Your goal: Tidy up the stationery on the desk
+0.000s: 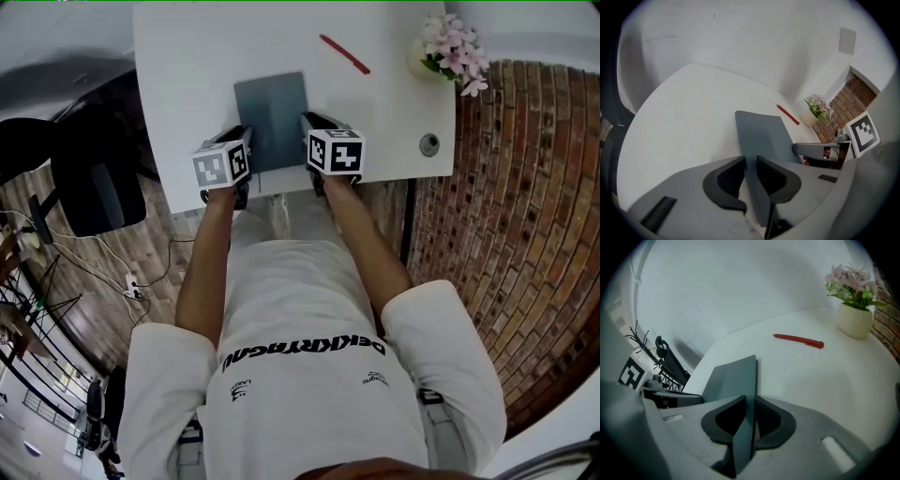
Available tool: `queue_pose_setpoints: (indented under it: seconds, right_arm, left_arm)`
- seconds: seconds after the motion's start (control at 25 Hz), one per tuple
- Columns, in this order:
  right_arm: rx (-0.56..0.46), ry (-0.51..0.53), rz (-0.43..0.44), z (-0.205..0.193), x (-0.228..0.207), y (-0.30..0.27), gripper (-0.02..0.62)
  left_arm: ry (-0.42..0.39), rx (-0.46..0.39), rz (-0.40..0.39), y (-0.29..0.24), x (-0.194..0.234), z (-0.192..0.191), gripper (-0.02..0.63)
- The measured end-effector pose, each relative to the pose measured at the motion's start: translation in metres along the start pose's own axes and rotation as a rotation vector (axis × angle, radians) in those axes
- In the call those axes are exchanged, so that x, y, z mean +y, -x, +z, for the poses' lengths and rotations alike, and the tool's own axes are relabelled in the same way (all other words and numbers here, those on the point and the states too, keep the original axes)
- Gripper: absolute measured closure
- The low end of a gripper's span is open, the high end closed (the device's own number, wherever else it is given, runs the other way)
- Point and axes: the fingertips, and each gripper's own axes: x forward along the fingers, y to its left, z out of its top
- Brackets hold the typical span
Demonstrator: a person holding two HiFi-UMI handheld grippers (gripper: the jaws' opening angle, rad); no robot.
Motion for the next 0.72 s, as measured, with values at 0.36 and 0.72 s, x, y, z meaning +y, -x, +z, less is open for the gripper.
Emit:
queue_pose_setpoints:
  seconds: [0.36, 0.72]
  right_arm:
    - [-0.009, -0.031, -0.003, 0.0, 0.001, 0.001, 0.543]
    - [-0.027, -0.073, 0.022, 0.008, 0.003, -0.008, 0.543]
  left_arm:
    - [-0.018, -0.021, 0.011, 0.002, 0.001, 0.001, 0.526]
    - [-0.009, -0.06, 0.025, 0.0, 0.009, 0.015, 0.526]
